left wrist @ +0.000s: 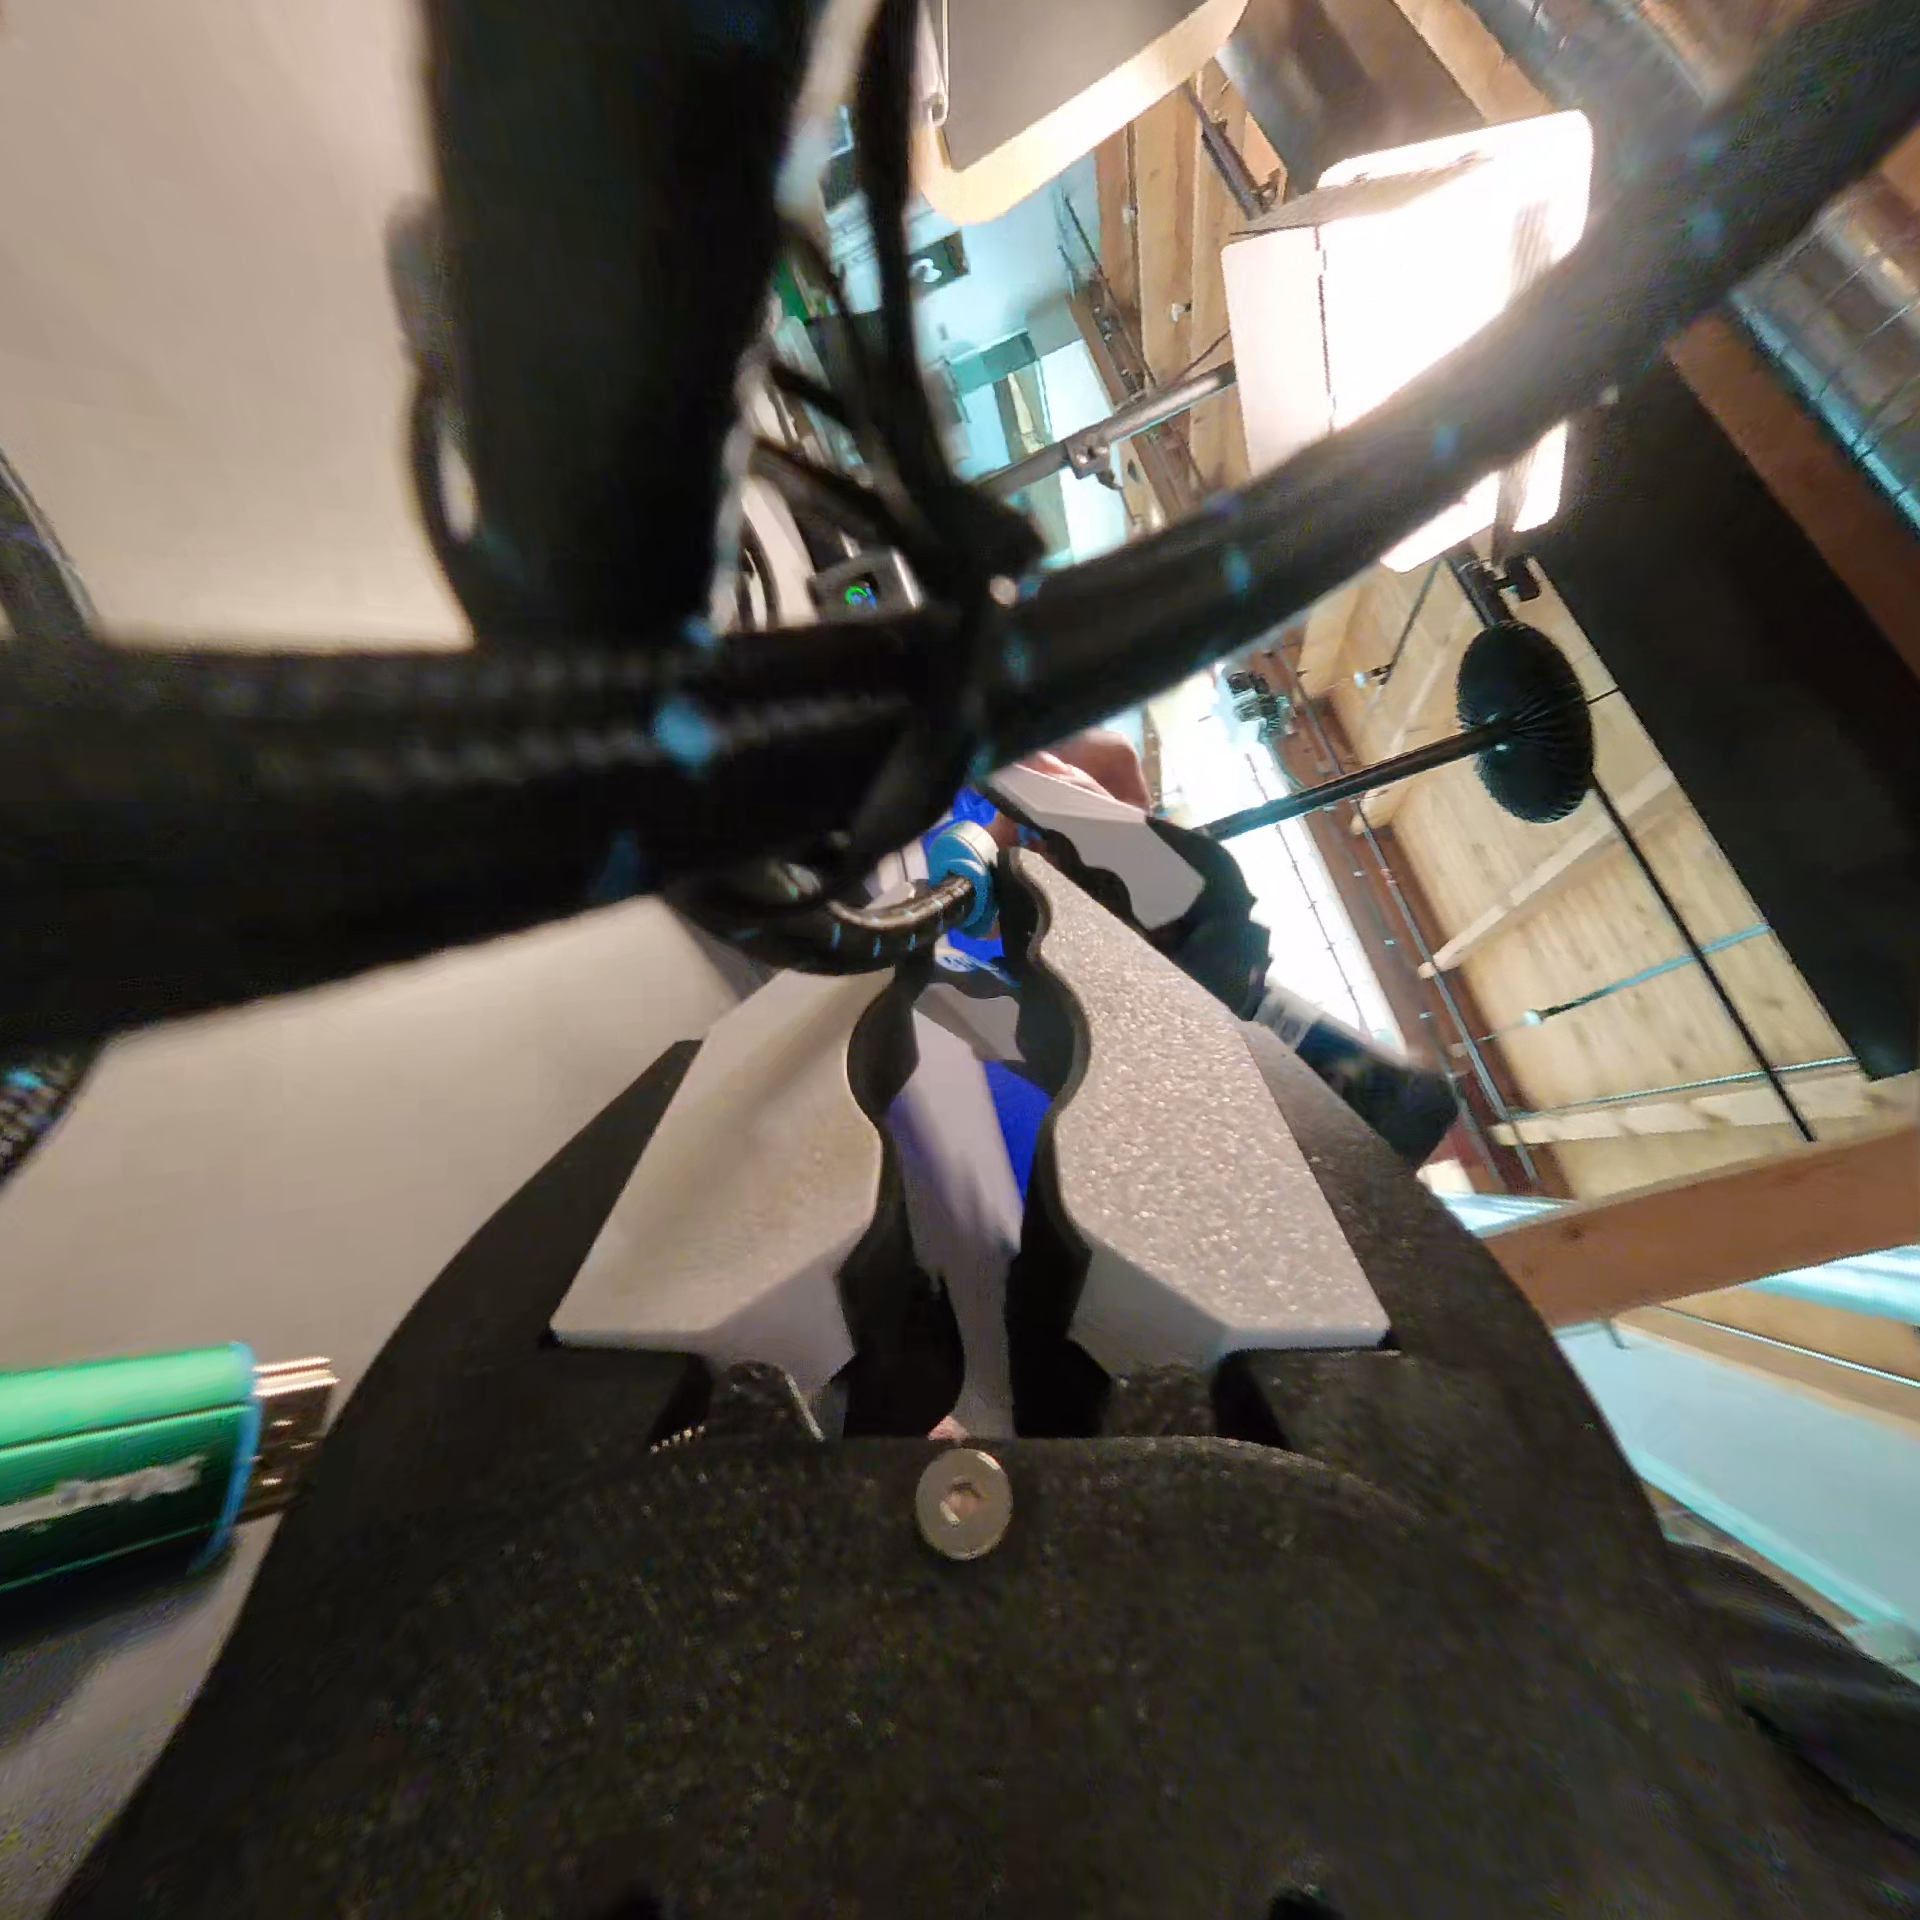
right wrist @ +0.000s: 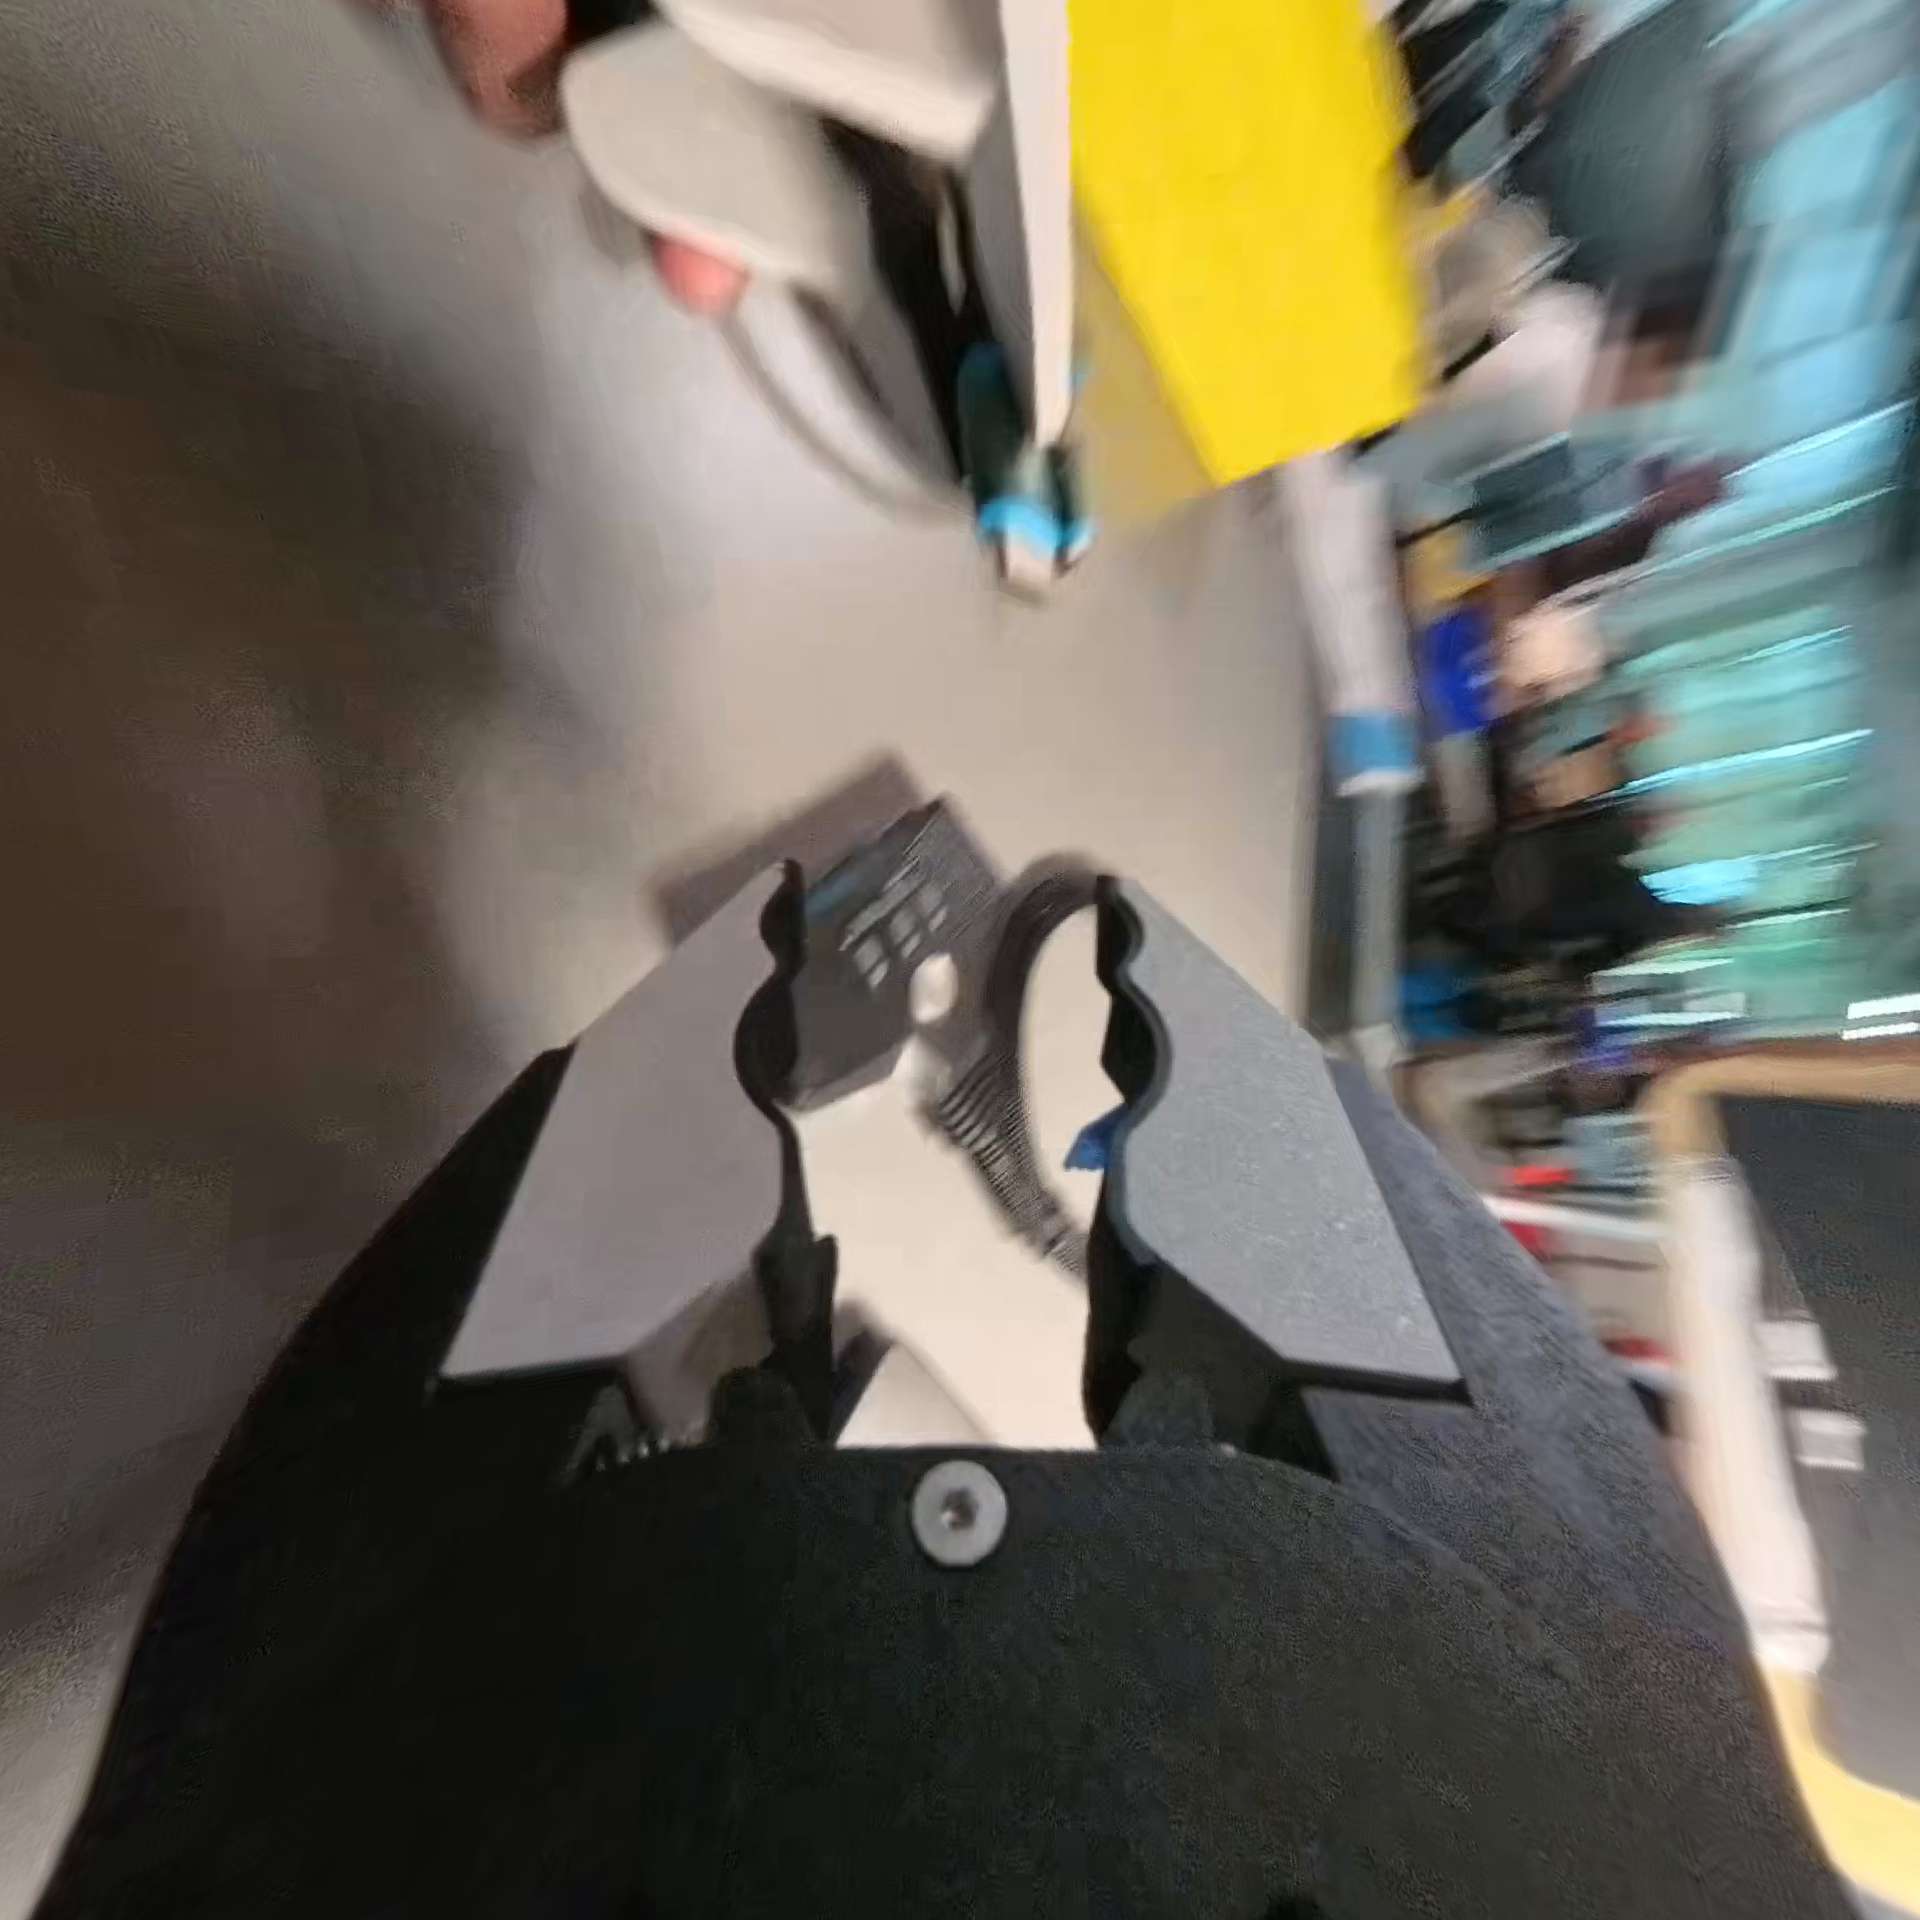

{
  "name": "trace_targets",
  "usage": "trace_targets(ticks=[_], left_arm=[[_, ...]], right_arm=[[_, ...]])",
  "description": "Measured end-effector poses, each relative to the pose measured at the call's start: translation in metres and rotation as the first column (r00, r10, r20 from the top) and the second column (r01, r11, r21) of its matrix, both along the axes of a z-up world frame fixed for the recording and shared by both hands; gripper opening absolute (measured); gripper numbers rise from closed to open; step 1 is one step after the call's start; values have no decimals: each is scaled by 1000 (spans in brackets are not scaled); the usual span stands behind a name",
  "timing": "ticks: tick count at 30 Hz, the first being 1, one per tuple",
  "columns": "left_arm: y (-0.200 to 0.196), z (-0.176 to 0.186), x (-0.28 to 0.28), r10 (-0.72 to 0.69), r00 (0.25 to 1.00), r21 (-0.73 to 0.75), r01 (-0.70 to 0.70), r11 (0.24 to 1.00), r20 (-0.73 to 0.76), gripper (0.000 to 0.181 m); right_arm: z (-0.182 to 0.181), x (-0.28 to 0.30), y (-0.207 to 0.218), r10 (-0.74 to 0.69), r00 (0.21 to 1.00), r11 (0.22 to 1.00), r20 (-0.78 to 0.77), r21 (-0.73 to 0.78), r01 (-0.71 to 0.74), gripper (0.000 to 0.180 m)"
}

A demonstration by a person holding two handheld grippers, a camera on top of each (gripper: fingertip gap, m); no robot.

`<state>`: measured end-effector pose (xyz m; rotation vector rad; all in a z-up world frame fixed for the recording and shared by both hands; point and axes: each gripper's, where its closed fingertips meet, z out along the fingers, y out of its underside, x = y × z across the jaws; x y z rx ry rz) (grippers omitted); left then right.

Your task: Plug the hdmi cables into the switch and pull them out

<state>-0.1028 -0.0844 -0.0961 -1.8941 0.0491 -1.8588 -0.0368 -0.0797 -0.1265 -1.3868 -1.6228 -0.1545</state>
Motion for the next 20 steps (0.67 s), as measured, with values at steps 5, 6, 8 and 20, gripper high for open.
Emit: trace_targets(ticks=[5, 6, 8, 20], left_arm=[[9, -6, -6, 24, 996, 67, -17, 998, -91, 13], [10, -8, -7, 29, 993, 87, -19, 996, -115, 13], [13, -10, -9, 38, 988, 123, -19, 992, -152, 12], [25, -12, -20, 10, 966, 226, 51, 973, -259, 18]], right_arm=[[-29, 27, 8, -39, 995, 918, 90, -390, 71, 83], [-35, 31, 10, -46, 991, 891, 127, -443, 98, 83], [-44, 33, 14, -53, 982, 842, 181, -521, 141, 83], [-53, -10, 19, -499, 858, 576, 125, -691, 436, 90]])
